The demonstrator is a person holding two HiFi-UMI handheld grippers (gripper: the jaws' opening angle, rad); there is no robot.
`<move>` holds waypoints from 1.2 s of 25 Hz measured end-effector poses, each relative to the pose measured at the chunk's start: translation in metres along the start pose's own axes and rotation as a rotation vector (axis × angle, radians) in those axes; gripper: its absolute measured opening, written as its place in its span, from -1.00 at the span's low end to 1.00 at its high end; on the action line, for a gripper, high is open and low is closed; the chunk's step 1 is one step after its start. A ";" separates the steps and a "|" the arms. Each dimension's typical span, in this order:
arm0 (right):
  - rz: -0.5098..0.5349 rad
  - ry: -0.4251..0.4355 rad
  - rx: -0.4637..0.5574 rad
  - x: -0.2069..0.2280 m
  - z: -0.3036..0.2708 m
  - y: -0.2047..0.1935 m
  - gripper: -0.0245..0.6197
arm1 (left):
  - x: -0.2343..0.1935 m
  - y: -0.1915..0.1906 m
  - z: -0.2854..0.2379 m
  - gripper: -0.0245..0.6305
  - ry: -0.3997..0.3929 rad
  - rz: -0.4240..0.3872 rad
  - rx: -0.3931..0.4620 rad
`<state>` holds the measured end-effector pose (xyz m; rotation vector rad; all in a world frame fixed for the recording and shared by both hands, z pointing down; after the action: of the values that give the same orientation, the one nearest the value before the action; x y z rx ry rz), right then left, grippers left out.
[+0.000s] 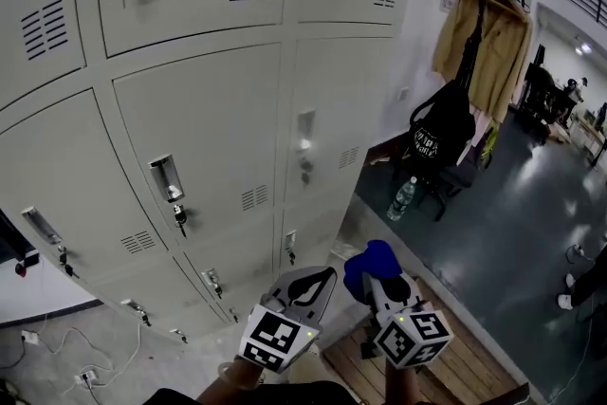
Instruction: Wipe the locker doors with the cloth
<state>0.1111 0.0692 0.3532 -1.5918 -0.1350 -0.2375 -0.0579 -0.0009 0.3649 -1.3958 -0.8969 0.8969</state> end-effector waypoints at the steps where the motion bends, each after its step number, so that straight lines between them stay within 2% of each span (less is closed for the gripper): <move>1: 0.014 0.017 0.002 0.003 -0.015 0.010 -0.66 | -0.008 0.007 -0.008 -0.91 0.009 -0.011 0.009; 3: 0.023 0.054 0.017 0.011 -0.045 0.031 -0.66 | -0.026 0.020 -0.024 -0.91 0.036 -0.028 0.030; 6: -0.015 0.137 0.055 0.025 -0.087 0.061 -0.66 | -0.055 0.039 -0.052 -0.91 0.068 -0.045 0.063; 9: -0.073 0.251 0.095 0.042 -0.123 0.093 -0.66 | -0.078 0.057 -0.082 -0.91 0.067 -0.054 0.091; 12: -0.099 0.319 0.121 0.063 -0.156 0.126 -0.66 | -0.097 0.076 -0.111 -0.91 0.040 -0.059 0.110; 14: -0.095 0.406 0.068 0.072 -0.179 0.146 -0.66 | -0.107 0.087 -0.128 -0.91 0.000 -0.064 0.100; 16: -0.060 0.555 0.020 0.074 -0.199 0.169 -0.66 | -0.120 0.099 -0.141 -0.91 -0.025 -0.037 0.100; 18: -0.003 0.712 0.014 0.070 -0.217 0.193 -0.66 | -0.133 0.112 -0.151 -0.91 -0.065 0.041 0.117; 21: 0.016 0.872 -0.009 0.057 -0.240 0.219 -0.66 | -0.144 0.127 -0.155 -0.91 -0.120 0.153 0.152; 23: 0.016 0.974 -0.052 0.042 -0.257 0.231 -0.66 | -0.146 0.133 -0.154 -0.91 -0.107 0.146 0.163; 25: 0.038 1.051 -0.094 0.024 -0.272 0.240 -0.66 | -0.148 0.137 -0.155 -0.91 -0.081 0.089 0.159; 27: 0.086 1.082 -0.122 0.010 -0.283 0.248 -0.66 | -0.149 0.137 -0.156 -0.91 -0.074 0.052 0.154; 30: 0.136 1.100 -0.145 -0.006 -0.293 0.257 -0.66 | -0.151 0.136 -0.159 -0.91 -0.085 0.045 0.140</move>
<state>0.1451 -0.2323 0.1087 -1.4045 0.8496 -0.9869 0.0269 -0.2052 0.2322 -1.2695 -0.8517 1.0402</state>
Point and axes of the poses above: the fingertips, and each gripper's own axes: z backward along the fingers, x to its right, y out of its top, the point moved 10 cm from there along z, backward along the fingers, and after that the axes turned 2 degrees about x, right-handed, at the moved point
